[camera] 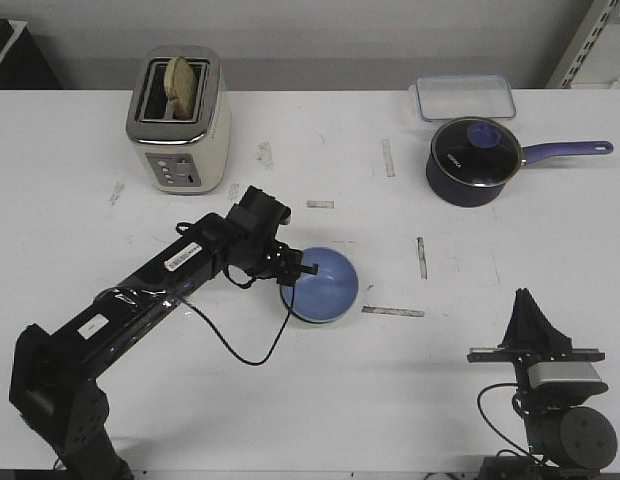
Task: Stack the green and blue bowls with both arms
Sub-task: 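Lift the blue bowl with the left gripper and carry it over the green bowl, then lower the blue bowl into the green bowl and open the left gripper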
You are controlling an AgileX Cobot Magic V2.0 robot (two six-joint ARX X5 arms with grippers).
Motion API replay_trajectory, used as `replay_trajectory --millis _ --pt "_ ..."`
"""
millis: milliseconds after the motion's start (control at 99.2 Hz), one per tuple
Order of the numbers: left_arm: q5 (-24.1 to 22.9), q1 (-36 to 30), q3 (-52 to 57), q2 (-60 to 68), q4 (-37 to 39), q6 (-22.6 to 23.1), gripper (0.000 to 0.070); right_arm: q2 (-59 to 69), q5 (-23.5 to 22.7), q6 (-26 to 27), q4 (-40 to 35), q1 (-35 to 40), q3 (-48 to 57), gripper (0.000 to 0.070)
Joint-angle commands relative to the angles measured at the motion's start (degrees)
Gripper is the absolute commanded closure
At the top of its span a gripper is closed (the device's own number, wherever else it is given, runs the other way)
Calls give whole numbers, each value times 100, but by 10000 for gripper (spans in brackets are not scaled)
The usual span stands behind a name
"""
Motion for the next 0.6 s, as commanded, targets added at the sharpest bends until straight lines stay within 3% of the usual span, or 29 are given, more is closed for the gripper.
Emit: replay_trajectory --millis 0,111,413,595 --pt "24 -52 118 46 13 -22 511 -4 -2 17 63 4 2 696" --pt "24 -52 118 -72 13 -17 447 -4 -2 17 63 4 2 696" --pt "20 -37 116 -868 122 81 448 -4 -2 17 63 4 2 696" --pt "20 -9 -310 -1384 1119 741 450 -4 -2 17 63 4 2 696"
